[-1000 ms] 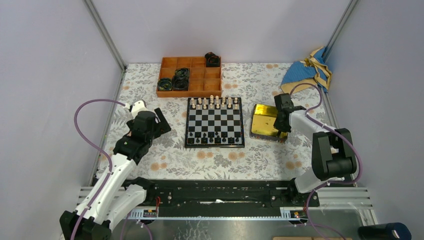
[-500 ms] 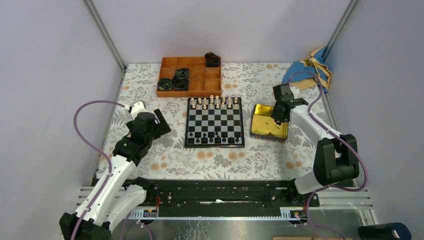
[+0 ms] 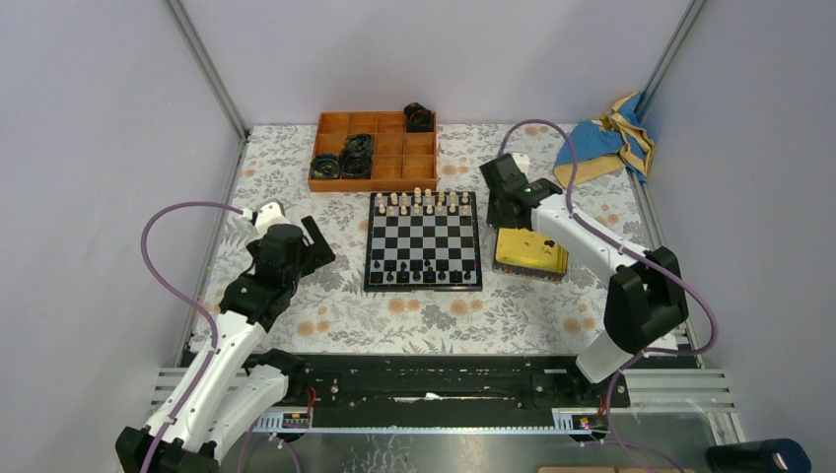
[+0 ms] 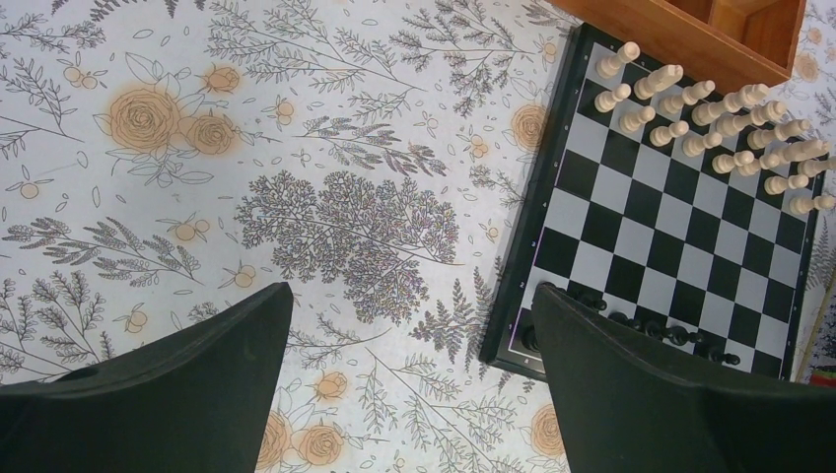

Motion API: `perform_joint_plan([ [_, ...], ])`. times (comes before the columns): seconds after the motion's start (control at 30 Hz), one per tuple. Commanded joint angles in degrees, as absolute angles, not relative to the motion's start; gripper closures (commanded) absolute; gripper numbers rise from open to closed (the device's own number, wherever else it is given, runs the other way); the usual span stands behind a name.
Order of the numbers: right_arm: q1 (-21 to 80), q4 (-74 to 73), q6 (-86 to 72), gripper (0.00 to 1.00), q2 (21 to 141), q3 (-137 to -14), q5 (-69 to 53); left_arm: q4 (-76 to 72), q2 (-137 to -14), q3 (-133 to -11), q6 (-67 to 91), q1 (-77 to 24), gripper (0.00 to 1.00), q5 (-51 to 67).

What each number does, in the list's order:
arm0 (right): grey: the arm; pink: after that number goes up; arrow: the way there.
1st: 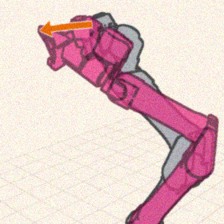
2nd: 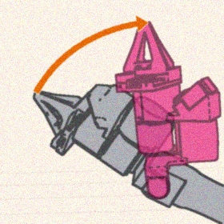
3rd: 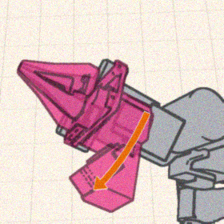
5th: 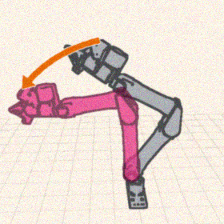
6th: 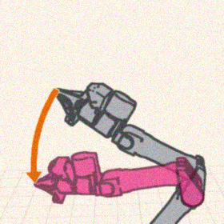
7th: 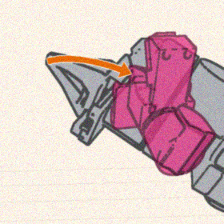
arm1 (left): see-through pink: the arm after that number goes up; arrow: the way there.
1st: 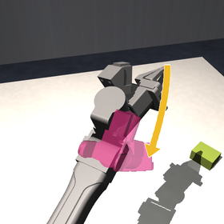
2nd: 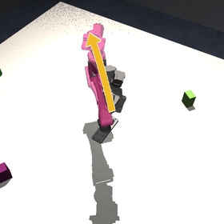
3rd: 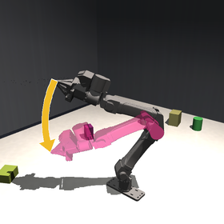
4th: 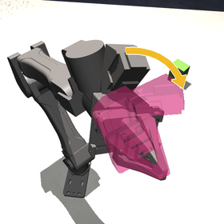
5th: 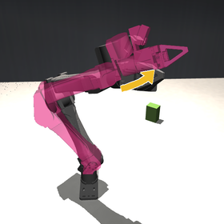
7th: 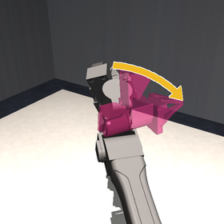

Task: Set up the chess pieces on the board
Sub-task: Pick up the chess piece from the storage box, then place the chess piece on the chessboard.

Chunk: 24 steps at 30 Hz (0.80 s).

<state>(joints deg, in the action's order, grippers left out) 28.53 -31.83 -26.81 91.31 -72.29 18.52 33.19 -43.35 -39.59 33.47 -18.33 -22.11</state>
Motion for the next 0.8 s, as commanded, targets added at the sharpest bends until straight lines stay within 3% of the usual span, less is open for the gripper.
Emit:
perform_joint_plan([
  [0.0,32.75,-34.33,-26.19,1.00,93.91,-77.37,19.02,31.37,-41.92,-38.88,32.35,-18.53,0.01,-23.61],
  [0.33,41.33,-34.77,-26.90,1.00,100.43,-81.97,17.57,31.34,-40.37,-38.33,32.34,-18.54,0.01,-23.64],
  [0.77,44.39,-33.49,-27.57,1.00,103.51,-78.74,15.96,31.10,-40.26,-37.98,32.34,-18.63,0.01,-23.61],
])
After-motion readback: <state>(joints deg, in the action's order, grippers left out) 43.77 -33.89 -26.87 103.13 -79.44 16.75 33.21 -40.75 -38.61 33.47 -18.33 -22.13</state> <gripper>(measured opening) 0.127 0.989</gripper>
